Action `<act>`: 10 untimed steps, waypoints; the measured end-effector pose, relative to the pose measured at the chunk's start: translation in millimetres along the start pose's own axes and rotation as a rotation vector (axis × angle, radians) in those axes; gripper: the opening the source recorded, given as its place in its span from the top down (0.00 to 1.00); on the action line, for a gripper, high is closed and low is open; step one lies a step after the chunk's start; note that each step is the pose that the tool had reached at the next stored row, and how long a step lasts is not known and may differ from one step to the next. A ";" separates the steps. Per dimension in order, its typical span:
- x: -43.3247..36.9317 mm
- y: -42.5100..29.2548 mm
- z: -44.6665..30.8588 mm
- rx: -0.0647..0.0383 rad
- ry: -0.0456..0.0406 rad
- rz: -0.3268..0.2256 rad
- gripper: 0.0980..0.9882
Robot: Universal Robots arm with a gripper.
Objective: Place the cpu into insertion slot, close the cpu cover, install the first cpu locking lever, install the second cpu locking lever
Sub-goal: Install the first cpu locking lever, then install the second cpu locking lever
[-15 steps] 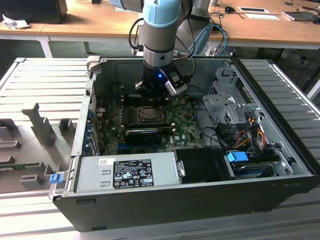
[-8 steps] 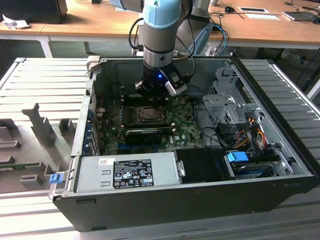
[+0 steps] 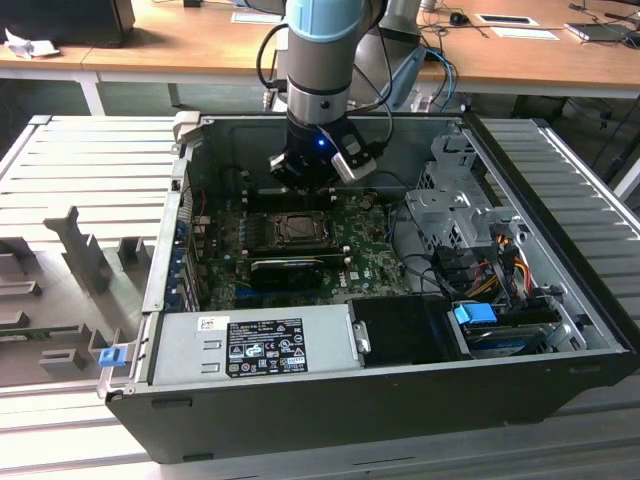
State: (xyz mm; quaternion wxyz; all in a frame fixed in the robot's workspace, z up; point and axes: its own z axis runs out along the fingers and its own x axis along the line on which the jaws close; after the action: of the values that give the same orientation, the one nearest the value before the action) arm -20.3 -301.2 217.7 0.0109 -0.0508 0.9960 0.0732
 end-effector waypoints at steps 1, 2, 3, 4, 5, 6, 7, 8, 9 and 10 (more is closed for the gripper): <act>0.1 -0.6 -0.1 0.000 -0.0001 0.000 0.99; 0.2 -1.5 -0.2 0.000 0.0000 0.000 0.99; 0.2 -2.3 -0.3 0.000 0.0000 0.000 0.99; 0.3 -2.5 -0.4 0.000 0.0000 0.000 0.99; 0.3 -2.7 -0.4 0.000 0.0000 0.000 0.99; 0.3 -3.0 -0.4 0.000 0.0000 0.000 0.99; 0.4 -4.0 -0.6 0.000 0.0000 0.000 0.99; 0.7 -6.7 -1.0 0.000 0.0000 0.000 0.99; 0.9 -8.5 -1.3 0.000 0.0000 0.000 0.99; 0.9 -8.9 -1.5 0.000 0.0000 0.000 0.99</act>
State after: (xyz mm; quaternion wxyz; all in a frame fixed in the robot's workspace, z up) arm -20.3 -310.2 217.8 0.0109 -0.0508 0.9960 0.0733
